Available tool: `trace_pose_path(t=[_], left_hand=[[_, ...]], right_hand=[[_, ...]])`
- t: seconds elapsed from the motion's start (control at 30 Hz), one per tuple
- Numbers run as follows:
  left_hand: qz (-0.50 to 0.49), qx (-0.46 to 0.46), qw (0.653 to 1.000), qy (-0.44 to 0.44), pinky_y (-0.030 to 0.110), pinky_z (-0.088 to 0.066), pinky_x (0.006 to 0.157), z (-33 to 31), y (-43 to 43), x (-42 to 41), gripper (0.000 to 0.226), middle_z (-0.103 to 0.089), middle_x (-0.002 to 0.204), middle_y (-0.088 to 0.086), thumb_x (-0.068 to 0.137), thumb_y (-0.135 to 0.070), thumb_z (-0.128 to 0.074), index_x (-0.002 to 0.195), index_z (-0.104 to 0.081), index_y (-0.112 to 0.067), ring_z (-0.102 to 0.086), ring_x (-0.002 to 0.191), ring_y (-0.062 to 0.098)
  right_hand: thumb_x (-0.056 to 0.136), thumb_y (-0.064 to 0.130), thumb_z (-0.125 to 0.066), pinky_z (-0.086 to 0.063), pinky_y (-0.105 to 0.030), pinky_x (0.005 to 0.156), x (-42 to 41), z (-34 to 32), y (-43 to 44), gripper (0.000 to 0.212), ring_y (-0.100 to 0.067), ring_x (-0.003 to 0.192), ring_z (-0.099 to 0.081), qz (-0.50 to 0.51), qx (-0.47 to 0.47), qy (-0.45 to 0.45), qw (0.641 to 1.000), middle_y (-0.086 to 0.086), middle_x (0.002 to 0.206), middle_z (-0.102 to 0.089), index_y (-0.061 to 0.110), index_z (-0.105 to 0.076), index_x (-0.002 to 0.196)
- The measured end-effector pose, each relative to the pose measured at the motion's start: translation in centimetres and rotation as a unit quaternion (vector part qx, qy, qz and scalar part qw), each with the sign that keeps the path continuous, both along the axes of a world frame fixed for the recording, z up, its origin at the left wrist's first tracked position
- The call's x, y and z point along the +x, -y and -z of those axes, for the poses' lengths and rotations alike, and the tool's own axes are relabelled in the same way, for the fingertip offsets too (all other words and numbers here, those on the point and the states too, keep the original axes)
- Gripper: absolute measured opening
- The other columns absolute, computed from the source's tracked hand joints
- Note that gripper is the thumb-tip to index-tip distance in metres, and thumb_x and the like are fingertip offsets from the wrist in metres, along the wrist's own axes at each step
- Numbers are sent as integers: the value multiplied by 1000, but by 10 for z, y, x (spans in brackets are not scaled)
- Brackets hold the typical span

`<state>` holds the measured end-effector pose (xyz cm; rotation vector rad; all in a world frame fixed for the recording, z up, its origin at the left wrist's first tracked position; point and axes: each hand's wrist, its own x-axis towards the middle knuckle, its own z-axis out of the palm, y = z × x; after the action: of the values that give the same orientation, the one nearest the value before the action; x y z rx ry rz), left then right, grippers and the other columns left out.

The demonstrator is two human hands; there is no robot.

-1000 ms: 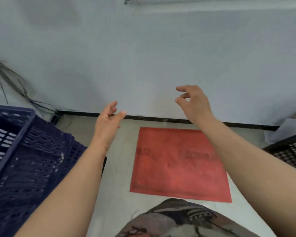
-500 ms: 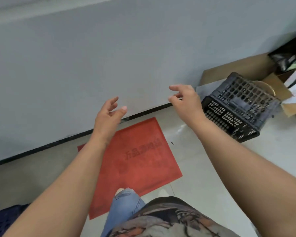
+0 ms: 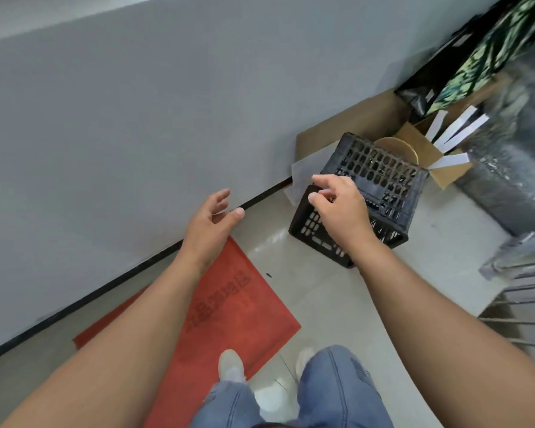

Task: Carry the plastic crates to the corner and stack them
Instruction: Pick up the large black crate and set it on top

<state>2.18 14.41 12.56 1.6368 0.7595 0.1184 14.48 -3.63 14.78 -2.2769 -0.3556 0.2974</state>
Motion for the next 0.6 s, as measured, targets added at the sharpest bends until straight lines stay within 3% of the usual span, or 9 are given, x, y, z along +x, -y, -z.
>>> trace_pose_path(t=[0.2, 0.47, 0.6], left_hand=[[-1, -31, 999, -27, 24, -38, 98, 27, 41, 55, 56, -54, 137, 1, 92, -28, -61, 144, -41, -30, -52, 119, 9], [-64, -53, 994, -75, 27, -39, 101, 81, 108, 144, 56, -56, 135, -1, 91, -31, -62, 143, -42, -36, -52, 121, 10], [-91, -64, 990, -92, 40, -41, 108, 121, 125, 178, 54, -58, 134, 1, 91, -30, -62, 141, -43, -36, -54, 122, 13]], right_hand=[[90, 20, -56, -45, -29, 90, 68, 26, 41, 34, -13, 105, -58, 20, -17, -23, 999, 0, 121, -52, 20, -62, 124], [91, 20, -56, -40, -27, 86, 178, 87, 100, 34, -14, 99, -57, -3, -52, -69, 996, -1, 117, -53, 21, -61, 124], [91, 22, -55, -37, -27, 82, 220, 130, 117, 35, -16, 100, -56, -9, -87, -82, 993, 1, 113, -51, 22, -60, 126]])
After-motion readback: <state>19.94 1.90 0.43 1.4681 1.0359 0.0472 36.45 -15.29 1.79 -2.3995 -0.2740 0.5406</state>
